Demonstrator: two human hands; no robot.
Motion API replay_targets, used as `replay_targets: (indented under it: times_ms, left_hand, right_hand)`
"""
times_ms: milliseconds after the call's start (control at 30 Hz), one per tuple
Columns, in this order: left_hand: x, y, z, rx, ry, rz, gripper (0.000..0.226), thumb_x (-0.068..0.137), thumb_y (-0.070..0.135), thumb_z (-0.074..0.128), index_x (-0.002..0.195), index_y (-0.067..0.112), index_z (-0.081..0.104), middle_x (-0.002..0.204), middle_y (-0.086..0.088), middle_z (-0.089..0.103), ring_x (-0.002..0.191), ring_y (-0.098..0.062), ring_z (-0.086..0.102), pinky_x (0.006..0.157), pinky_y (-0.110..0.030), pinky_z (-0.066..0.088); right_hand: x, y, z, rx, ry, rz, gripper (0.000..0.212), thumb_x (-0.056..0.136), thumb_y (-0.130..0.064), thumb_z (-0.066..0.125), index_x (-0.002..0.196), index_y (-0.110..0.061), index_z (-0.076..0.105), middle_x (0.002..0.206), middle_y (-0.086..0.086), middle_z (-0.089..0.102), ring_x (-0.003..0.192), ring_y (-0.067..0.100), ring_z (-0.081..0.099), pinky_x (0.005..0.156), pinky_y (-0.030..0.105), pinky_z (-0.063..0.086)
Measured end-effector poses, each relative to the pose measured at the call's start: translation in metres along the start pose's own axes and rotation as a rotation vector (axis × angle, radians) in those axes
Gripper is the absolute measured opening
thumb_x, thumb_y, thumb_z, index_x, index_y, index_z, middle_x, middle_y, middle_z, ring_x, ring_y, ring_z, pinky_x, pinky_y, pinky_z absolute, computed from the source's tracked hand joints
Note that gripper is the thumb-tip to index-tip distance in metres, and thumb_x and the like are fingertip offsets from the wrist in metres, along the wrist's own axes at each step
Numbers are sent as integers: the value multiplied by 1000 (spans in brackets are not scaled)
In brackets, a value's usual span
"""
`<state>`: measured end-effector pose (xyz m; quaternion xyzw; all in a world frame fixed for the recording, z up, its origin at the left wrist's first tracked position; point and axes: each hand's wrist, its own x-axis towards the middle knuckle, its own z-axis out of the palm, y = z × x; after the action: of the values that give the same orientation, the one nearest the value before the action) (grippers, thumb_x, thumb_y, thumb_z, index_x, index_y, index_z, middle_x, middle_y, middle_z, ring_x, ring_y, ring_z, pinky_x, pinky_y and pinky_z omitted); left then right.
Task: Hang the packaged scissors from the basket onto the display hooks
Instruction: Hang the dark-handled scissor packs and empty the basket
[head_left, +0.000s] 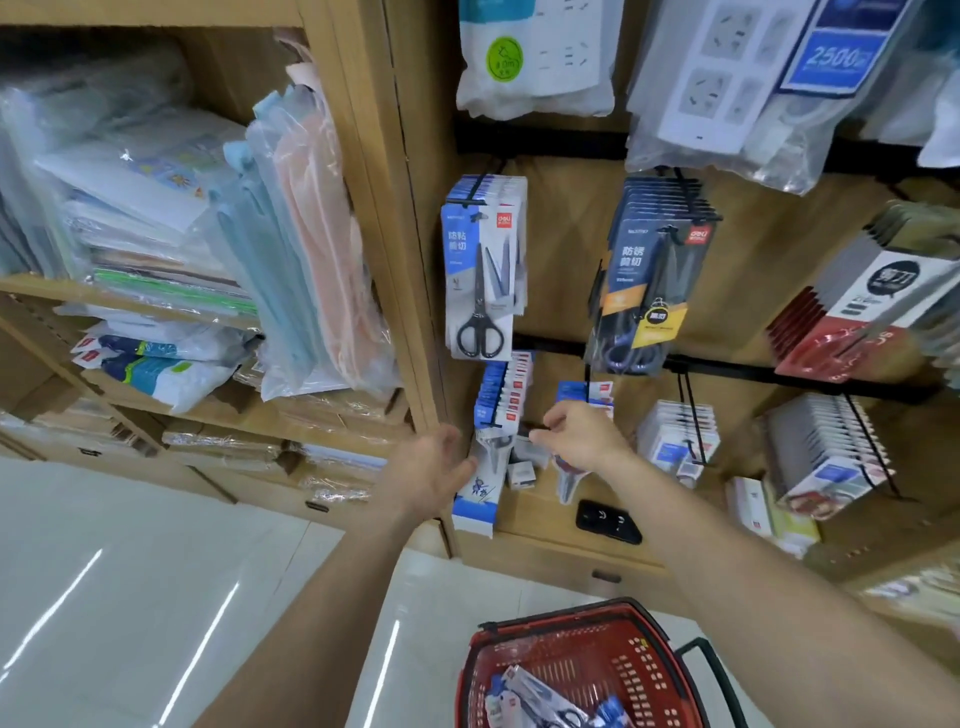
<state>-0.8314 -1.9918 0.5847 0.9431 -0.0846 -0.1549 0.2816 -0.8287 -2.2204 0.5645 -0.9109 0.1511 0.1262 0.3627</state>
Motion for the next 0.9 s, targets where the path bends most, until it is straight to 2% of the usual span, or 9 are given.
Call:
replay_targets:
  times_ms: [100,167,233,300,433,533,667,800,900]
  left_hand:
    - [3,-2,41,94,-116,-20,47,97,40,65,135,14,58,132,-7,66,114,-27,64,95,-38,52]
    - [4,-4,70,126,-191,-28,56,96,45,66,143,17,54,139,-7,63,121,-29,62,99,-37,51]
    - [5,-7,99,158,-264,-33,60,95,47,66,146,19,52,139,-7,63,121,-28,62,100,-36,50]
    - [2,-12,126,188,-338,-44,61,96,47,65,149,20,50,140,-7,62,126,-27,59,104,-35,48]
    - [-7,-36,185,217,-476,-94,65,95,47,65,151,18,48,149,-6,55,138,-24,51,113,-36,42]
    - [-15,-68,233,218,-534,-158,62,92,53,65,141,17,57,139,-7,62,128,-26,58,107,-40,48]
    - [-21,-128,323,218,-600,-214,52,90,50,63,137,27,59,126,-4,68,114,-26,67,97,-41,56]
    - [-28,-190,433,223,-622,-268,60,94,45,67,147,21,52,141,-9,62,127,-31,61,105,-41,51]
    - [-26,-237,519,169,-606,-324,64,90,49,64,146,22,54,139,-9,64,128,-33,61,103,-40,52]
  right_hand:
    - [-18,48,13,-139,-97,76,27,94,-41,69,106,-16,68,114,4,69,106,25,64,91,36,53]
    - [-29,79,20,-239,-146,107,25,95,-39,67,101,-15,70,110,5,71,106,26,66,80,33,51]
    - [-39,109,26,-307,-181,166,30,95,-40,65,110,-15,69,111,5,70,102,26,67,75,32,49]
    - [-48,138,36,-334,-202,221,33,95,-39,62,120,-18,64,118,5,68,105,26,65,77,32,49]
    - [-63,200,68,-337,-268,312,37,93,-43,63,122,-20,64,122,3,67,110,25,64,87,35,52]
    - [-69,248,105,-304,-342,363,38,95,-43,64,125,-19,64,126,5,67,116,26,63,96,39,52]
    - [-53,322,169,-290,-414,364,41,95,-41,65,128,-15,64,130,8,66,120,30,62,98,40,52]
    - [-28,410,246,-284,-453,371,30,94,-39,66,112,-15,65,121,12,69,113,32,65,92,38,52]
    - [-5,478,313,-258,-476,389,40,93,-37,70,125,-13,62,125,13,68,112,31,65,87,34,49]
